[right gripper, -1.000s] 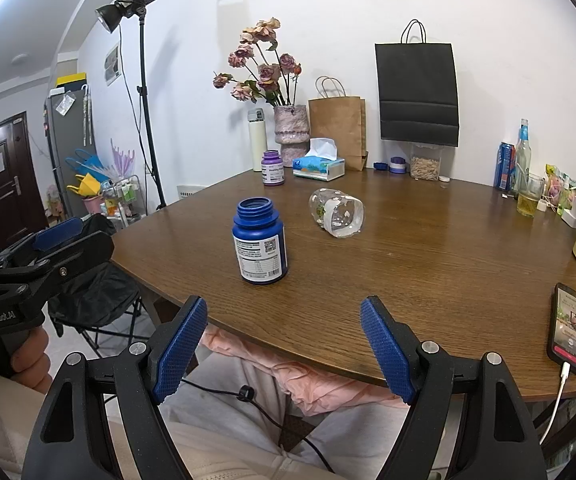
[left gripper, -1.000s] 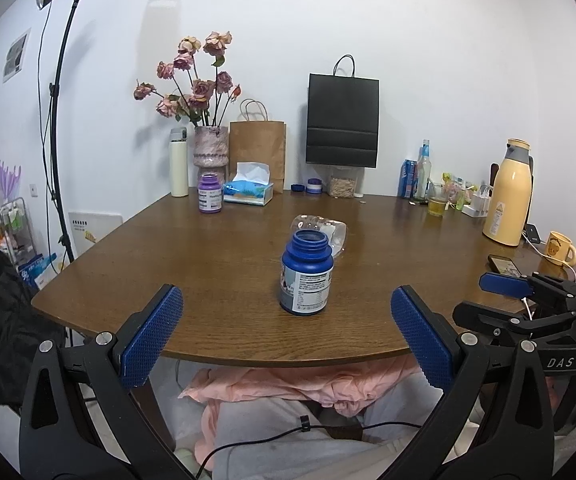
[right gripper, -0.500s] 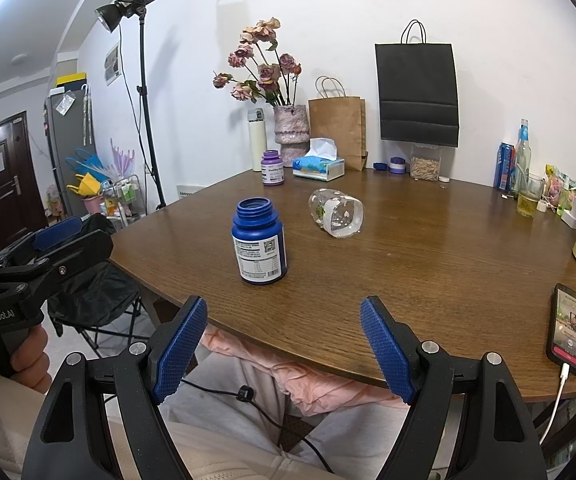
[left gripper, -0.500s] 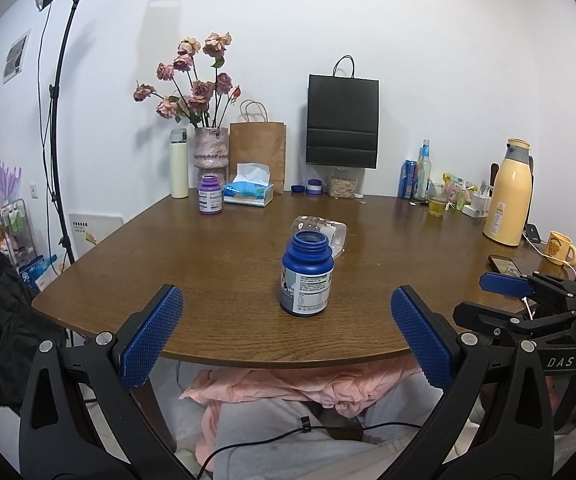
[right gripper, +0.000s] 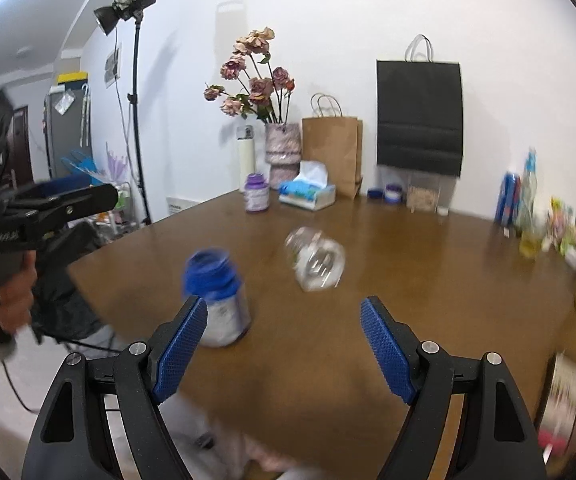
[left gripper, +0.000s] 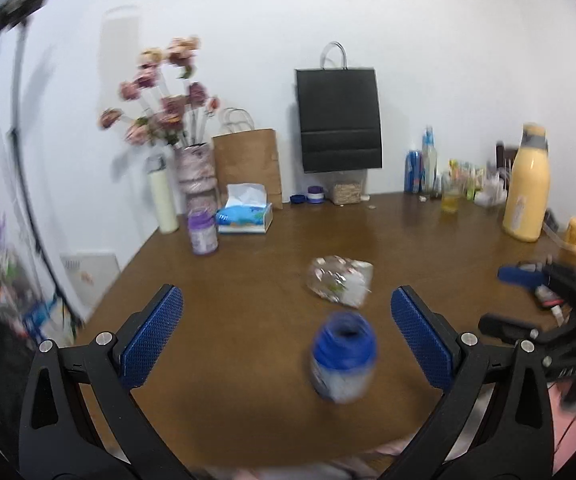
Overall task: Flip cup upright
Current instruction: 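Reach the left gripper to the sideways Santa-sticker cup and close on it, then lift the cup with the left gripper and rotate it rim-up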
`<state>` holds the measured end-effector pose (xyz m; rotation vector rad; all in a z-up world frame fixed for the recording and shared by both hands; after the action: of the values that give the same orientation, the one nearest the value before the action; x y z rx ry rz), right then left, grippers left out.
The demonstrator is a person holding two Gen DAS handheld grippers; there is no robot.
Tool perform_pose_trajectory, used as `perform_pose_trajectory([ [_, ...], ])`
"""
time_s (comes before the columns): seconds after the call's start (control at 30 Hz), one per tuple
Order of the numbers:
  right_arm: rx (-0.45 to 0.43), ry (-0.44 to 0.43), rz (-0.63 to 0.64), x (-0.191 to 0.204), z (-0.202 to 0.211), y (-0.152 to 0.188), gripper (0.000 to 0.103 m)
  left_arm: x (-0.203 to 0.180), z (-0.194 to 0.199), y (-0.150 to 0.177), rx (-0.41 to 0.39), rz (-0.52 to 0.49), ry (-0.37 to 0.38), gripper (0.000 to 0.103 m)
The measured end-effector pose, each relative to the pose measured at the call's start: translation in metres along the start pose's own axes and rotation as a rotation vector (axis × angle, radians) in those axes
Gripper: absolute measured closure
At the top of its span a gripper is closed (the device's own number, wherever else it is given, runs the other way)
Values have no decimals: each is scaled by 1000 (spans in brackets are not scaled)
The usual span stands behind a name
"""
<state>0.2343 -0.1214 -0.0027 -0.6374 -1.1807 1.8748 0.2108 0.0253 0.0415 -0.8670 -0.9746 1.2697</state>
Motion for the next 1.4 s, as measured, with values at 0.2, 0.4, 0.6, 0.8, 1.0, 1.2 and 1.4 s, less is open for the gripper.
perform_pose_trajectory([
  [0.2, 106, -31, 112, -24, -90, -35, 20, 6, -109, -20, 148, -23, 231, 0],
  [0.4, 253, -77, 140, -34, -184, -32, 20, -3, -223, -12, 360, 59, 348, 1],
  [0.6, 415, -137, 83, -48, -254, -9, 34, -22, -279, 7, 475, 81, 473, 31],
  [0.8, 395, -203, 103, -46, -259, -15, 35, -38, -303, 24, 534, 105, 567, 46],
  [1.0, 372, -199, 91, -58, -259, -14, 18, -18, -308, 22, 496, 143, 521, 51],
  [1.2, 338, -45, -2, -108, -255, -16, 18, -2, -304, 22, 497, 138, 450, 51],
  [1.4, 322, -40, -146, -134, -252, -17, 18, -11, -286, -8, 432, 163, 575, 25],
])
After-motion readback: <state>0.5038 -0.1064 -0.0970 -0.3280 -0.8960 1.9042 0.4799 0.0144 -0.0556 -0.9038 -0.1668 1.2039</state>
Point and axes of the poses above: each gripper's, at about its wrist camera, not at the fingertips, and z roughly against the way its jaws point, x to its left, y to its underside, the point moved 7 cm from there along -z, roughly the way its jaws point, and after that the axes turned 2 degrees about -y, right-handed, at the moved point
